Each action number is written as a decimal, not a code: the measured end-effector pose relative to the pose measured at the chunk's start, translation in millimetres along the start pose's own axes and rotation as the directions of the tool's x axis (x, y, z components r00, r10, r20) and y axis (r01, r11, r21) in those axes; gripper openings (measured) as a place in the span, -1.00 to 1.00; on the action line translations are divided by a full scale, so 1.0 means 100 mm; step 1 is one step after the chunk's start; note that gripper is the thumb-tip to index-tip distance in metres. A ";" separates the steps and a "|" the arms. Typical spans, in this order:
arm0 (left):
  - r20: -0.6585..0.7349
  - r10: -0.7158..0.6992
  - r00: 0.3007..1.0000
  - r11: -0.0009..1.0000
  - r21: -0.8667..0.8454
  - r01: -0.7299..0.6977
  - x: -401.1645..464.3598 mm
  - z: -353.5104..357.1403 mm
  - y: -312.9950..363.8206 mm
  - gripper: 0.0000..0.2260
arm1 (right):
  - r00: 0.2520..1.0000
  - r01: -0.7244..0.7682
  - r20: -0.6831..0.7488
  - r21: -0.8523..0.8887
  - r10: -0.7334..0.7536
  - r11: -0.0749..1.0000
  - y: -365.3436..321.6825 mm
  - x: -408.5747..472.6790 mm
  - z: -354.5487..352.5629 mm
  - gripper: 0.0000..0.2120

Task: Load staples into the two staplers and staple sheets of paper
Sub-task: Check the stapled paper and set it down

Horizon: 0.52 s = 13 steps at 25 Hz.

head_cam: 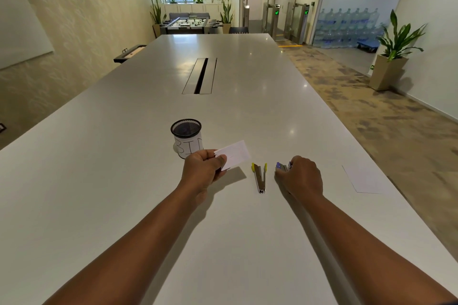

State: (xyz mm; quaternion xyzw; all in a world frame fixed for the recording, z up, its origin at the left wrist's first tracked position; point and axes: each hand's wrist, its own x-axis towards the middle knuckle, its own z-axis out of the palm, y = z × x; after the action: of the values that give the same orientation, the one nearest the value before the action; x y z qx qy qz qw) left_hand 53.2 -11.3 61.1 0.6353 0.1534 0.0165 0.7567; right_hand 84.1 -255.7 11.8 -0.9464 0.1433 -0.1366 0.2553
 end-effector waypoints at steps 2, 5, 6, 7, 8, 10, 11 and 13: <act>-0.005 -0.004 1.000 1.000 0.000 0.004 0.02 -0.01 -0.02 -0.93 | 1.000 -0.001 0.008 -0.003 0.001 1.000 0.01 0.02 0.04 -0.65; 0.000 -0.002 1.000 1.000 0.007 0.002 0.02 0.00 -0.05 -0.94 | 1.000 0.020 0.019 -0.012 -0.019 1.000 0.02 0.02 0.06 -0.62; 0.005 -0.001 1.000 1.000 0.005 0.001 0.01 0.01 -0.05 -0.94 | 0.999 0.025 0.021 -0.010 -0.025 1.000 0.03 0.03 0.06 -0.61; 0.009 -0.001 1.000 1.000 0.000 0.001 0.00 0.02 -0.05 -0.94 | 0.999 0.027 0.022 -0.002 -0.027 1.000 0.03 0.02 0.05 -0.59; 0.014 -0.001 1.000 1.000 -0.004 0.002 -0.01 0.02 -0.04 -0.94 | 1.000 0.023 0.020 0.014 -0.024 1.000 0.03 0.01 0.03 -0.59; 0.018 -0.003 1.000 1.000 -0.013 0.003 -0.04 0.03 -0.01 -0.95 | 1.000 0.016 -0.005 0.030 -0.016 0.999 -0.01 -0.04 -0.04 -0.63; 0.019 -0.003 1.000 1.000 -0.016 0.003 -0.06 0.04 0.01 -0.97 | 0.998 0.049 -0.035 0.027 -0.048 0.998 -0.07 -0.09 -0.07 -0.62; 0.016 0.001 1.000 1.000 -0.024 -0.001 -0.09 0.04 0.06 -0.97 | 0.969 0.226 -0.112 0.048 -0.220 0.973 -0.22 -0.23 -0.12 -0.55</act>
State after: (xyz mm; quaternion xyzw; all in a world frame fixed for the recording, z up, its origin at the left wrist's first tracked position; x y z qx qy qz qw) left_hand 46.4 -16.1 69.2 0.6263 0.1469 0.0135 0.7655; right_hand 62.9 -235.1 28.8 -0.9398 0.0451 -0.2185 0.2587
